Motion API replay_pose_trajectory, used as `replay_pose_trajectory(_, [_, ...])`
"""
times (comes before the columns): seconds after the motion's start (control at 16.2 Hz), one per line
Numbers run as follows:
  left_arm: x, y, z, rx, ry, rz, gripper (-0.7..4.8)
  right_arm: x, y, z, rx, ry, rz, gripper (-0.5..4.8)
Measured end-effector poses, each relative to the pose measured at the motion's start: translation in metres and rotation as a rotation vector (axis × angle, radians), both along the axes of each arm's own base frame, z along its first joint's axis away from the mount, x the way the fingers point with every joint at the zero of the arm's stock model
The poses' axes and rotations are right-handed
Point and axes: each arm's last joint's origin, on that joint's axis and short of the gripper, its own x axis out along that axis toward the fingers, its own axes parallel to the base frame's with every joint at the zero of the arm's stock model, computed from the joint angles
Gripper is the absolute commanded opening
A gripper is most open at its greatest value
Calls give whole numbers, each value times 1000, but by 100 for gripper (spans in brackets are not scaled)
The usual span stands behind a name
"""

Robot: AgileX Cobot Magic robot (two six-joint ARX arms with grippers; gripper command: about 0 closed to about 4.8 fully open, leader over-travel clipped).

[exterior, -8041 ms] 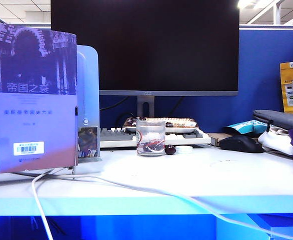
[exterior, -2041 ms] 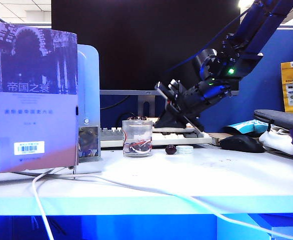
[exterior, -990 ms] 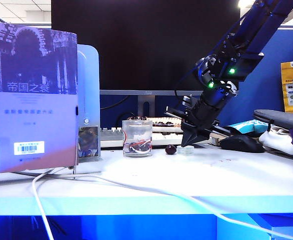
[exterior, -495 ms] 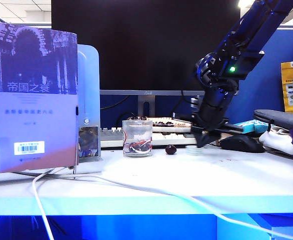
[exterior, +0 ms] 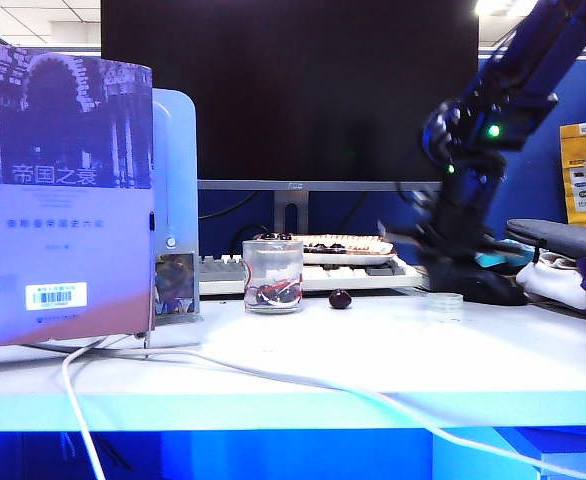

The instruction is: Pick up the cherry on the right side of the glass and put it inside the glass.

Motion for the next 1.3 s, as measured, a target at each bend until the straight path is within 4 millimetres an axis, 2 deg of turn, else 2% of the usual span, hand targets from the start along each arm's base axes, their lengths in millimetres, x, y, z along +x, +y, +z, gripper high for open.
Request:
replay_pose_trajectory(0.25, [0, 0, 0, 0, 0, 0, -5, -2, 4, 41, 59, -158, 66, -5])
replay_pose_trajectory(0.37, [0, 0, 0, 0, 0, 0, -5, -2, 5, 44, 102, -157, 119, -5])
replay_pose_trajectory(0.62, [0, 0, 0, 0, 0, 0, -5, -5, 12, 44, 203, -141, 332, 3])
replay_pose_trajectory(0.68, [0, 0, 0, 0, 0, 0, -5, -5, 13, 44, 231, -138, 372, 52])
replay_pose_trajectory(0.74, [0, 0, 0, 0, 0, 0, -5, -6, 13, 43, 241, -123, 384, 126])
replay_pose_trajectory(0.87, [0, 0, 0, 0, 0, 0, -5, -8, 13, 36, 248, -73, 391, 182])
replay_pose_trajectory(0.99, [0, 0, 0, 0, 0, 0, -5, -9, 14, 29, 271, -25, 412, 268])
replay_pose_trajectory(1.3, [0, 0, 0, 0, 0, 0, -5, -14, 28, 27, 313, 3, 472, 271])
